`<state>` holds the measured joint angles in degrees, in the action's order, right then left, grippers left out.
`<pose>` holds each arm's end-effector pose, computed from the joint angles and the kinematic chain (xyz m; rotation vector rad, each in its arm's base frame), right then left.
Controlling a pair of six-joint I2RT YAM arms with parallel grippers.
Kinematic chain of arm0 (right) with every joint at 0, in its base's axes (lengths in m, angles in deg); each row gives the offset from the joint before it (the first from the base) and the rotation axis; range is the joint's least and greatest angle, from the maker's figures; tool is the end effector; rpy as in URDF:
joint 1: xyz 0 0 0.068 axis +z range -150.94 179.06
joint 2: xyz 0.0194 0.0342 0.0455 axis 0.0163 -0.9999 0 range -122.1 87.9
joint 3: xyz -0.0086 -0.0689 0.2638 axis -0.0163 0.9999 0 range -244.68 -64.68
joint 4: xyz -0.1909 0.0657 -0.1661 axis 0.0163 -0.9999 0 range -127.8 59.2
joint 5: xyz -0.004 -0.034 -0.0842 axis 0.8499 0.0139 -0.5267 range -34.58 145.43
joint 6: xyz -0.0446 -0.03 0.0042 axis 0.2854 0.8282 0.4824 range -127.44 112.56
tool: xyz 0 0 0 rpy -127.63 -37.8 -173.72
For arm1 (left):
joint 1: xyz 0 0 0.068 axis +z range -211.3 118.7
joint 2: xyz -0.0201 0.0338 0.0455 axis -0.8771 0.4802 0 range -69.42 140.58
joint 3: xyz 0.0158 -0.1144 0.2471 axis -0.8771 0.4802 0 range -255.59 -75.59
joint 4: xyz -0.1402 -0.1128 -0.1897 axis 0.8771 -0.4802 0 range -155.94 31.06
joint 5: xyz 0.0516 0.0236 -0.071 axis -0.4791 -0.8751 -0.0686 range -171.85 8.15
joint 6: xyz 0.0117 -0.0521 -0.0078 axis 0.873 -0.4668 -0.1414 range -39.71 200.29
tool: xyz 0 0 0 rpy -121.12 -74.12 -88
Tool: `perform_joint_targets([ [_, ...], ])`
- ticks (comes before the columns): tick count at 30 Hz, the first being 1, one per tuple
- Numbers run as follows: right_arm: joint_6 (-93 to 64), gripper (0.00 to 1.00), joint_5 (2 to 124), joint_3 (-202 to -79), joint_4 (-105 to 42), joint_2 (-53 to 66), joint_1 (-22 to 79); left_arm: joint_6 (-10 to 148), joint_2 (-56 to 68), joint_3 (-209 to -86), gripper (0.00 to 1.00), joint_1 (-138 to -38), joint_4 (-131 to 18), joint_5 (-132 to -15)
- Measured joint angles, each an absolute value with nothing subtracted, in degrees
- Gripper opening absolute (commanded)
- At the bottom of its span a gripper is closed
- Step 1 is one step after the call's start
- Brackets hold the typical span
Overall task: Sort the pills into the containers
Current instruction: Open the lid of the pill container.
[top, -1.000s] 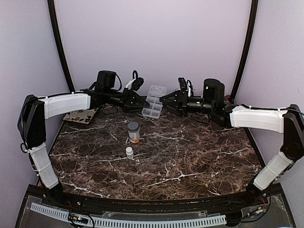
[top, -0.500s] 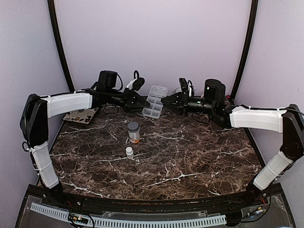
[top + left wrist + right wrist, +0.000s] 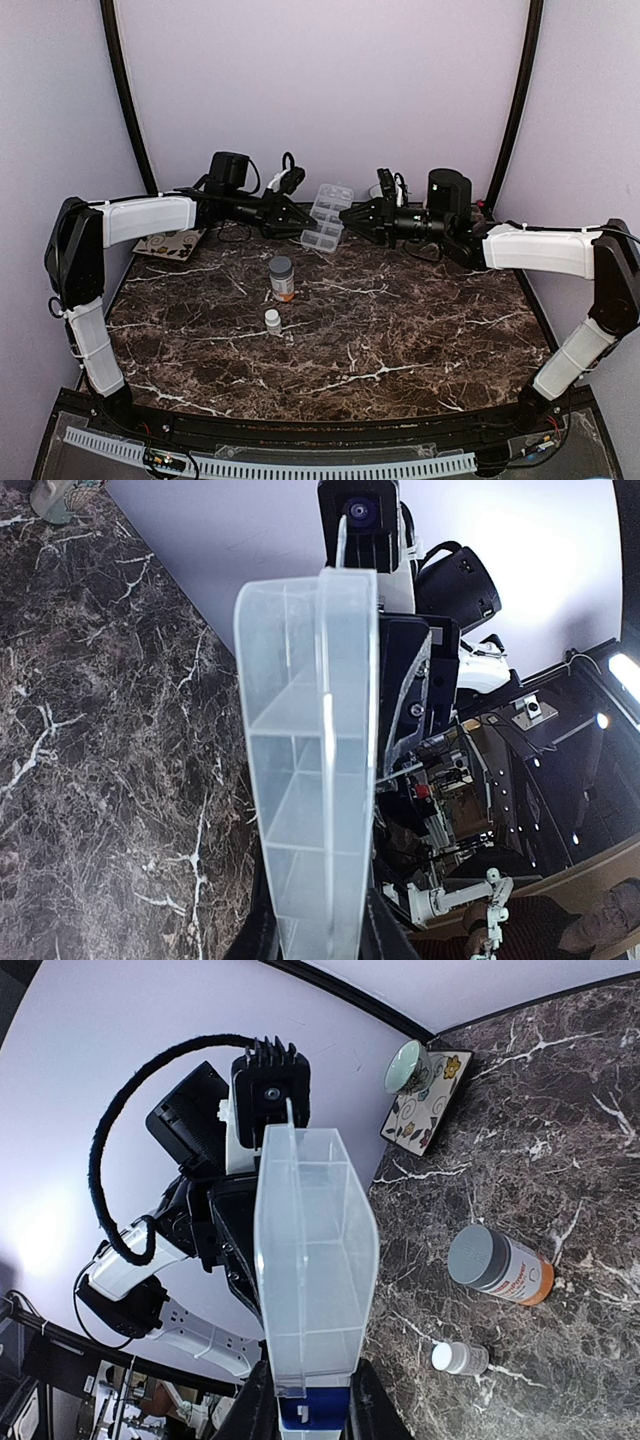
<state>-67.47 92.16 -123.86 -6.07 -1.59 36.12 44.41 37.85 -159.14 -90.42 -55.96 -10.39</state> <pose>0.2755 0.2347 0.2956 -0.1839 1.9932 1.7241 0.3562 -0.2372 0.2918 0.8477 1.9932 -1.8965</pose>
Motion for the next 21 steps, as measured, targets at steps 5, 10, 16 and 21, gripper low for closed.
perform_joint_targets([
  [5, -66.4, 0.02, 91.35, -123.86, -8.01, -1.59, 36.14, 45.87, 37.93, -159.14, 0.0, -90.47, -57.47, -11.66],
  [10, -65.38, 0.03, 90.1, -124.17, -11.25, -1.59, 36.12, 47.16, 38.26, -159.14, 0.0, -90.62, -58.95, -13.3],
  [16, -63.82, 0.06, 88.9, -125.83, -15.55, -1.64, 36.12, 48.15, 38.37, -159.14, 0.0, -90.77, -59.5, -15.04],
  [21, -63.41, 0.12, 87.76, -127.18, -18.72, -2.71, 36.06, 48.78, 38.46, -159.14, 0.0, -90.75, -60.94, -18.3],
])
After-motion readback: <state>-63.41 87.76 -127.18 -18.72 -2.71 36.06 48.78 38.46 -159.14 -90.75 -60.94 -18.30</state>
